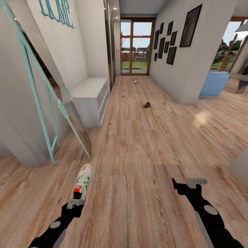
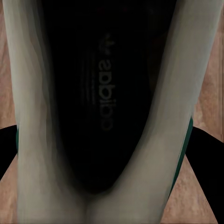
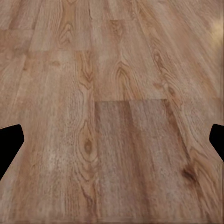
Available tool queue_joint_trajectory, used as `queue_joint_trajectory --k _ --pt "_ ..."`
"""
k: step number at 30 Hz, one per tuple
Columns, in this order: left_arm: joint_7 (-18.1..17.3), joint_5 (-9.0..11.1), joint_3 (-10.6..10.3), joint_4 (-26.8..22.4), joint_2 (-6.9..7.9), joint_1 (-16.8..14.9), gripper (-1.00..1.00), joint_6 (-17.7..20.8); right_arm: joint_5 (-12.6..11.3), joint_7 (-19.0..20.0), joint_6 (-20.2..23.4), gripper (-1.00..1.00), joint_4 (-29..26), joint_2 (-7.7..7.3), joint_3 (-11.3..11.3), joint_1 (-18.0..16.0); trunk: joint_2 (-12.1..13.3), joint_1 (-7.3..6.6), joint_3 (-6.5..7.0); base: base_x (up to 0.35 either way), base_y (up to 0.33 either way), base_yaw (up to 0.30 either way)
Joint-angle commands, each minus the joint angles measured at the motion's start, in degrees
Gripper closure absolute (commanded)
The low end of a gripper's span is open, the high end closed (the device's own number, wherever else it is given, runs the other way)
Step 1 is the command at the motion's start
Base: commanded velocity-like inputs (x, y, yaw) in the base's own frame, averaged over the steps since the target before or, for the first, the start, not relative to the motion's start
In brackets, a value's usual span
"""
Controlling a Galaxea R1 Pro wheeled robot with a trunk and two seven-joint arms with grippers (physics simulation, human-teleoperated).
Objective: Pick up the two gym shoes and the two sandals from the corridor floor and place them onto the hallstand (shoe rack) in the corridor, making sure they are on the rack and not on the floor. Arrange them so the two gym shoes are next to each other and the two sandals are next to each other.
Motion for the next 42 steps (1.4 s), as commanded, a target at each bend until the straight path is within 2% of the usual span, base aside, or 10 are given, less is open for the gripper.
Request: queue_joint_trajectory --k 1,8,25,42 --pt "-0.3 -0.3 0.3 -0.1 -0.01 0.0 1.0 -0.2 -0.3 0.0 0.3 -1.0 -0.1 -0.03 0.0 0.0 0.0 -0.03 -0.04 -0.191 -0.132 0.0" --pt "-0.3 -0.3 0.3 -2.6 -0.01 0.0 1.0 -0.1 -0.4 0.0 0.3 -1.0 -0.1 -0.25 -0.1 0.0 0.0 -0.03 -0.03 -0.23 -0.156 0.0" --pt "-0.3 -0.3 0.2 -3.1 -0.01 0.0 1.0 -0.1 -0.4 0.0 0.2 -1.0 -0.2 -0.31 -0.1 0.0 0.0 -0.03 -0.03 -0.257 -0.173 0.0" --pt "-0.2 -0.3 0.3 -3.0 0.06 0.0 1.0 -0.1 -0.5 0.0 0.2 -1.0 -0.6 -0.27 0.0 0.0 0.0 -0.03 -0.03 -0.078 -0.253 0.0"
